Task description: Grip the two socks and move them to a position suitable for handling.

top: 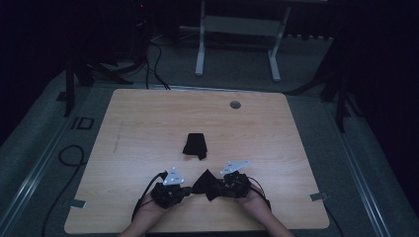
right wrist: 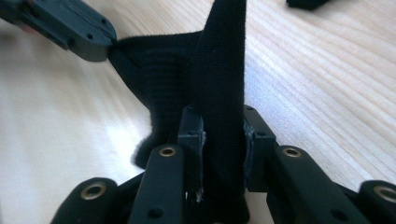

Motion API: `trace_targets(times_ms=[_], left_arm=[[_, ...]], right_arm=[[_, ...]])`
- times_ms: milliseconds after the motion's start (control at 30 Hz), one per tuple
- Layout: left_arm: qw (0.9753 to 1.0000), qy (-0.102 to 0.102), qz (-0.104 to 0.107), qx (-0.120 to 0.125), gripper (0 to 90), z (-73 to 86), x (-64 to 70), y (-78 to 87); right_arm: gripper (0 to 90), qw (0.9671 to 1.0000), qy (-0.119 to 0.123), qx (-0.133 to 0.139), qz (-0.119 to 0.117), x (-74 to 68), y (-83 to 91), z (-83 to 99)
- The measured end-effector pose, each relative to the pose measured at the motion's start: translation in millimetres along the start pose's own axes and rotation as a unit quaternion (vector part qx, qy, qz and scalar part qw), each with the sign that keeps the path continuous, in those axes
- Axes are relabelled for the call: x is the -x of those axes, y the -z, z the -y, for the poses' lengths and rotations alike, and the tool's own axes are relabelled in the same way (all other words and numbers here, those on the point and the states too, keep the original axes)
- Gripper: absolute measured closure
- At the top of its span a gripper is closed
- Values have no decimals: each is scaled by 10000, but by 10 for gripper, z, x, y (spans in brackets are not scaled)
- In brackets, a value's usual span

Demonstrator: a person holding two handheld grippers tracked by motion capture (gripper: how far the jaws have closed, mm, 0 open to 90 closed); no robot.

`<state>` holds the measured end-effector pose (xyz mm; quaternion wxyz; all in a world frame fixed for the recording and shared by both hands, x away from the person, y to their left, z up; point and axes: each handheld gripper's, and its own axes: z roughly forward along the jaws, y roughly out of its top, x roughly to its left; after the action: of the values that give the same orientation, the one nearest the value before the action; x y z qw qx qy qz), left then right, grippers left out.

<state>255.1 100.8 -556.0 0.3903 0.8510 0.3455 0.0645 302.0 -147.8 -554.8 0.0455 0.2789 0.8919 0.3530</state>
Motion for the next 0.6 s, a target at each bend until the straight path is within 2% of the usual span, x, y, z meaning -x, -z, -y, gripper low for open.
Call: trace_targets(times_ms=[133, 233, 300, 333, 367, 433, 467, 500, 567, 600], left_arm=[[10000, 38, -4, 9, 887, 1, -36, -19], [10000, 75, -17, 23, 886, 7, -63, -38], [9999, 102, 12, 39, 886, 15, -82, -44], [9999, 102, 12, 39, 886, 15, -82, -44], [9999, 113, -6, 28, 885, 12, -89, -50], [9999, 154, 36, 64, 885, 4, -96, -49], [9998, 167, 17, 91, 885, -5, -92, -46], [9998, 167, 17, 91, 885, -5, -92, -46], [9997, 199, 57, 124, 885, -11, -84, -42], [9997, 189, 77, 128, 885, -14, -78, -38]], right_arm=[[657, 9999, 46, -1, 123, -20, -26, -20], [486, 9999, -14, 3, 149, 6, -13, -13], [421, 9998, 35, 14, 198, 33, 52, -18], [421, 9998, 35, 14, 198, 33, 52, -18], [398, 9988, 42, 330, 372, 43, 268, -72], [394, 9986, 21, 387, 364, 39, 307, -84], [392, 9971, 68, 616, 437, -9, 441, -132], [392, 9971, 68, 616, 437, -9, 441, -132], [393, 9970, 105, 699, 313, -91, 468, -151], [410, 9977, 282, 612, 89, -214, 391, -139]])
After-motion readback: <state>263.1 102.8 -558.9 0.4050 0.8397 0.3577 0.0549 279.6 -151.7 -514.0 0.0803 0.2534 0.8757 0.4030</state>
